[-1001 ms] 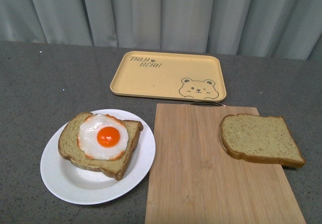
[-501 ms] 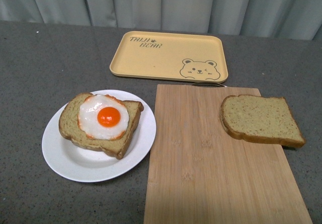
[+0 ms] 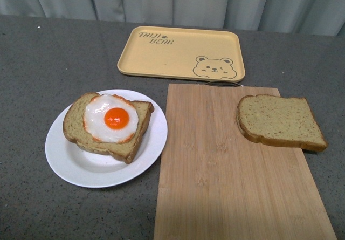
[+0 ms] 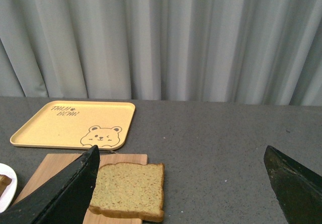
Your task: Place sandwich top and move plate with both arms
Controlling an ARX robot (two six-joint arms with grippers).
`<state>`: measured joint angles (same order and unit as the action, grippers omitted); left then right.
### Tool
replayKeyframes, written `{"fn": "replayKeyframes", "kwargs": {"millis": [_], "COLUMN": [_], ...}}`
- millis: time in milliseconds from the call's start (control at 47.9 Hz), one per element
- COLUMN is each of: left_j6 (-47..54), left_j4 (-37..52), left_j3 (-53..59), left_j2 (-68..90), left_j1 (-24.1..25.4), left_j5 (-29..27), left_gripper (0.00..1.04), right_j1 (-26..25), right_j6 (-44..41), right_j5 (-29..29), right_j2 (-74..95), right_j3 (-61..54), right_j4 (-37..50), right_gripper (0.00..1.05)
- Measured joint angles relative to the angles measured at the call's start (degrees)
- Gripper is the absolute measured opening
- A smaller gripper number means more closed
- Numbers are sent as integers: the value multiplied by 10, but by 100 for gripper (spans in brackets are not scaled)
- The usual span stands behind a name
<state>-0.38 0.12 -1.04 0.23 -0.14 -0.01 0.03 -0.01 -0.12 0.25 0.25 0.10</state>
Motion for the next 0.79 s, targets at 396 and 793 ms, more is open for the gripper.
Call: {"fn": "replayKeyframes", "kwargs": {"millis": [396, 793], "left_j6": [0, 0], "left_j4": [0, 0], "left_j3": [0, 0], "left_j2": [0, 0], "left_j1": [0, 0], "left_j5": [0, 0], "left_gripper": [98, 98], "right_j1": [0, -19], "right_j6": [0, -96], "right_j5": [0, 100], "right_j2": [0, 318], "right_j3": [0, 47], "right_j4": [0, 112], "right_gripper": [95, 95]}}
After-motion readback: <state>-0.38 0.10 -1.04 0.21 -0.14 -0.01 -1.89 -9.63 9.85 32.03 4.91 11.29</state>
